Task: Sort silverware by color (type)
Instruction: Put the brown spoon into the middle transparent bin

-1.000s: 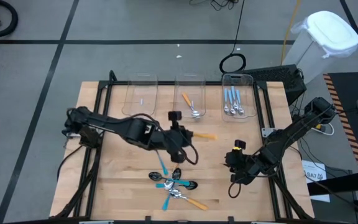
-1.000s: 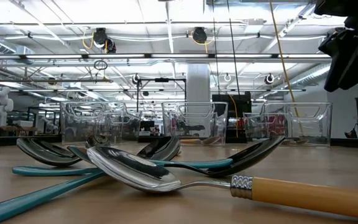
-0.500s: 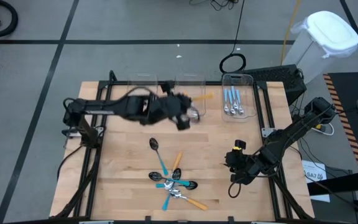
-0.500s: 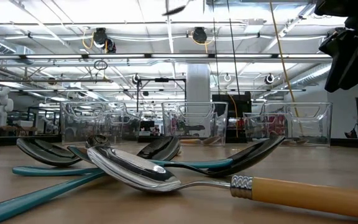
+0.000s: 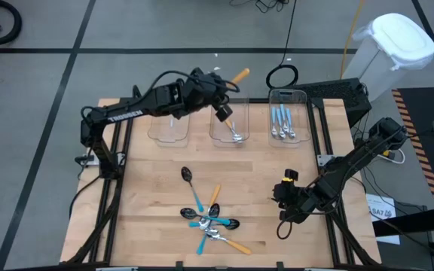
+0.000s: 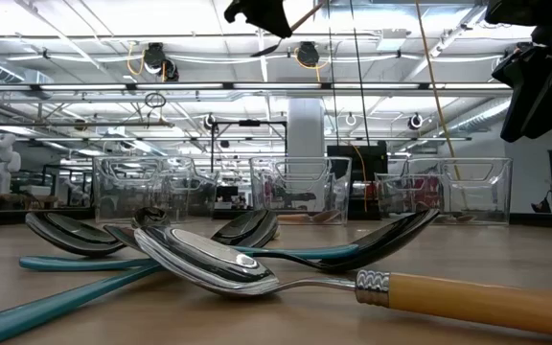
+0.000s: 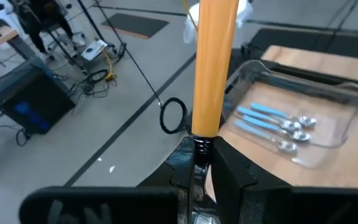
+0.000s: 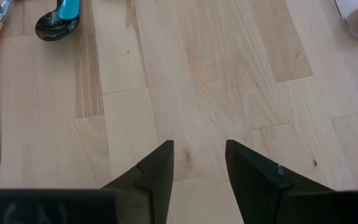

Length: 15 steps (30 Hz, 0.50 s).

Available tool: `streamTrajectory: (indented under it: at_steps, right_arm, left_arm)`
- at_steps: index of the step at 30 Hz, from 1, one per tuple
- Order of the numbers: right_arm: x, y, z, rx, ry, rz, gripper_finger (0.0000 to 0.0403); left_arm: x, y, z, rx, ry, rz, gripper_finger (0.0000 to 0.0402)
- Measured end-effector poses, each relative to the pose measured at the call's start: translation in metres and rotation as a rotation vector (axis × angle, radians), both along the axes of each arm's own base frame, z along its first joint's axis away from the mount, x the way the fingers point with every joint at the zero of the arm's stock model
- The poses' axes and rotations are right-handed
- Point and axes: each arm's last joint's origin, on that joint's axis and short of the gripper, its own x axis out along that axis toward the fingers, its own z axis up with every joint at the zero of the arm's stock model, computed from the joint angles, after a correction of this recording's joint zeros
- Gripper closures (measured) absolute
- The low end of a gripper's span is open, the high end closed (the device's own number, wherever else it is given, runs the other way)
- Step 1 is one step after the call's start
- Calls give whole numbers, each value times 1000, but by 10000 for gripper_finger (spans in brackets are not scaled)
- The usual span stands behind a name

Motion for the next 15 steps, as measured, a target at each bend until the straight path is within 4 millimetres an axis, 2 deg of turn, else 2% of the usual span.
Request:
streamTrajectory:
  at_steps: [7, 10, 15]
  right_arm:
    - [0, 0, 0, -6, 0, 6, 261]
    - [0, -1, 0, -28, -7, 8, 261]
    - [0, -1, 0, -57, 0, 38, 261]
  left_arm:
    - [3, 14, -1, -44, -92, 64, 367]
    - [14, 19, -8, -76, -150, 100, 367]
    - [25, 31, -28, -111, -144, 188, 367]
